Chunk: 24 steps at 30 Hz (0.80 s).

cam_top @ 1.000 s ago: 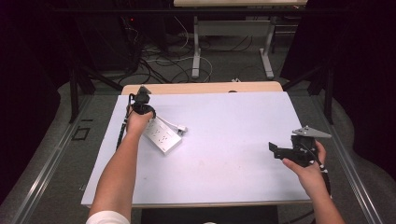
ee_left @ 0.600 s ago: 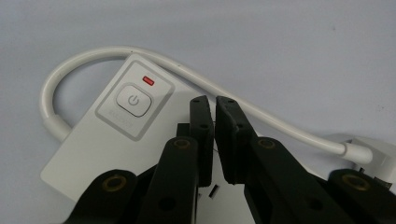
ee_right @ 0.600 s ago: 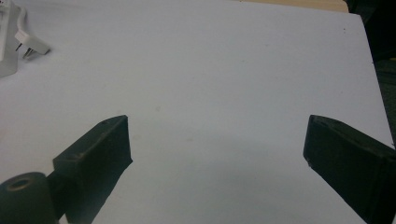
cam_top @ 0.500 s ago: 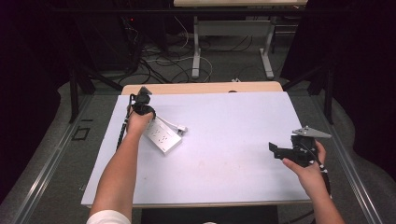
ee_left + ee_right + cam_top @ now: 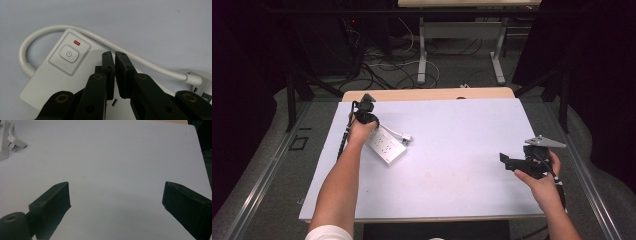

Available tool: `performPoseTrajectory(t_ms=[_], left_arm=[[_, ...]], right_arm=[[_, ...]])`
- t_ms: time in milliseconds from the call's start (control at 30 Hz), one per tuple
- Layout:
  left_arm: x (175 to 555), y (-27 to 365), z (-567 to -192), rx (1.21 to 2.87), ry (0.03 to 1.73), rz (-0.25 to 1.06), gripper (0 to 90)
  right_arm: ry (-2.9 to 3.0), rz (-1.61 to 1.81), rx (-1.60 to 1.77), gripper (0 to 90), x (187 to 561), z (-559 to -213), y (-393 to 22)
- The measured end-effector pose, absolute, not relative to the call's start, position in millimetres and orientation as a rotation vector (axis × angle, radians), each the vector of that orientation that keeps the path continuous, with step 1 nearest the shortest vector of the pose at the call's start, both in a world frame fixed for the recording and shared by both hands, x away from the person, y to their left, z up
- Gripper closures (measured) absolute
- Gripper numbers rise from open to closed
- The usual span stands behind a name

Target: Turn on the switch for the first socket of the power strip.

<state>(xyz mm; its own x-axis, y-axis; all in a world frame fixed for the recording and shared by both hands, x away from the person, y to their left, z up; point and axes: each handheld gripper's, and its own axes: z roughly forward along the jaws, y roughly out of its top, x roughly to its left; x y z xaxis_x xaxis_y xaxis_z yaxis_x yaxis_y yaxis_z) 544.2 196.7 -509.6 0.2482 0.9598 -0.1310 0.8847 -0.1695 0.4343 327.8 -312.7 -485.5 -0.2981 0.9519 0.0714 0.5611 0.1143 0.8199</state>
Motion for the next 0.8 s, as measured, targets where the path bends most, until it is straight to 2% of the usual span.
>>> performPoseTrajectory(t_ms=[533,567,800], left_arm=[[542.7,198.4,-512.0,2.128,1.661,0.253,86.4],[541.6,199.6,-513.1,2.112,1.653,0.267,90.0],[540.6,203.7,-514.4,2.071,1.657,0.242,90.0]], right_arm=[[1.915,1.077,1.473,7.3,327.6,-485.9,-314.1],[1.914,1.078,1.472,7.3,327.6,-485.7,-314.3],[1.907,1.075,1.463,7.3,328.3,-486.4,-314.4]])
